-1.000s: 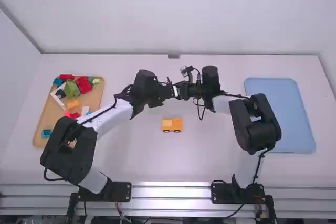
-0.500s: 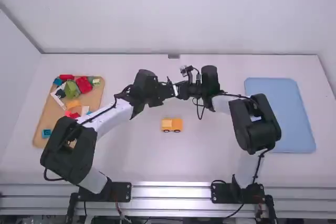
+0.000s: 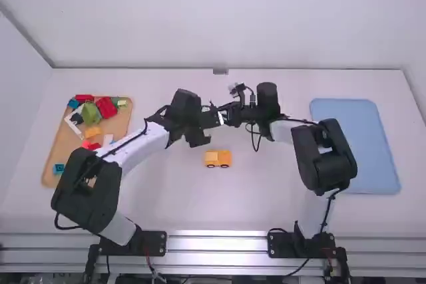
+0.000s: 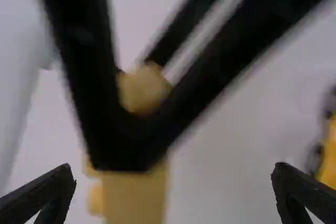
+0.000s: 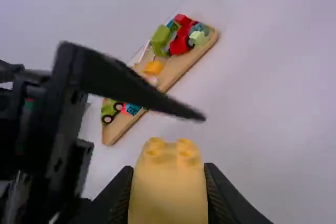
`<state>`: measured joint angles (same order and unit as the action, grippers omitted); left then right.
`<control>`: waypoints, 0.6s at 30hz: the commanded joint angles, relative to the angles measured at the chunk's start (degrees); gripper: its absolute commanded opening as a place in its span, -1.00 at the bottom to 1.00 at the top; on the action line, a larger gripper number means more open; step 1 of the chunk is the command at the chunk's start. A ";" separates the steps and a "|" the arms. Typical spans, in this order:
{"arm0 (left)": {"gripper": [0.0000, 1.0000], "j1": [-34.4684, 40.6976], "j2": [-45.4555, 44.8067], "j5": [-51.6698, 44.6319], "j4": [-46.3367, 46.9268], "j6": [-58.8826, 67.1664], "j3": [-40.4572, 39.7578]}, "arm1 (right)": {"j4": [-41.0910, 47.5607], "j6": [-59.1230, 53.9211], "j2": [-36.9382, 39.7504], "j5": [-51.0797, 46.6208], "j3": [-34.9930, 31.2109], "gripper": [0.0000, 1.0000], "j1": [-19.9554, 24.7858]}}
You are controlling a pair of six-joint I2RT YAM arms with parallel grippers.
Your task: Assemble lego blocks to make yellow taxi
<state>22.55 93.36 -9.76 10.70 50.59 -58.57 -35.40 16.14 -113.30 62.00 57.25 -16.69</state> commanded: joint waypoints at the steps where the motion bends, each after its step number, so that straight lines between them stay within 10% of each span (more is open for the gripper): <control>1: 0.98 -1.40 -1.31 -8.26 4.90 -0.68 -6.58 | -0.20 -5.31 -0.61 2.73 0.96 -0.46 1.03; 18: 0.98 -10.51 3.10 -35.80 26.21 2.86 -18.84 | -0.15 -23.98 -0.61 16.09 0.96 -0.46 3.17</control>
<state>12.05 94.63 -40.34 36.23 53.01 -76.90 -35.42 -2.96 -113.30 74.41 57.25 -12.82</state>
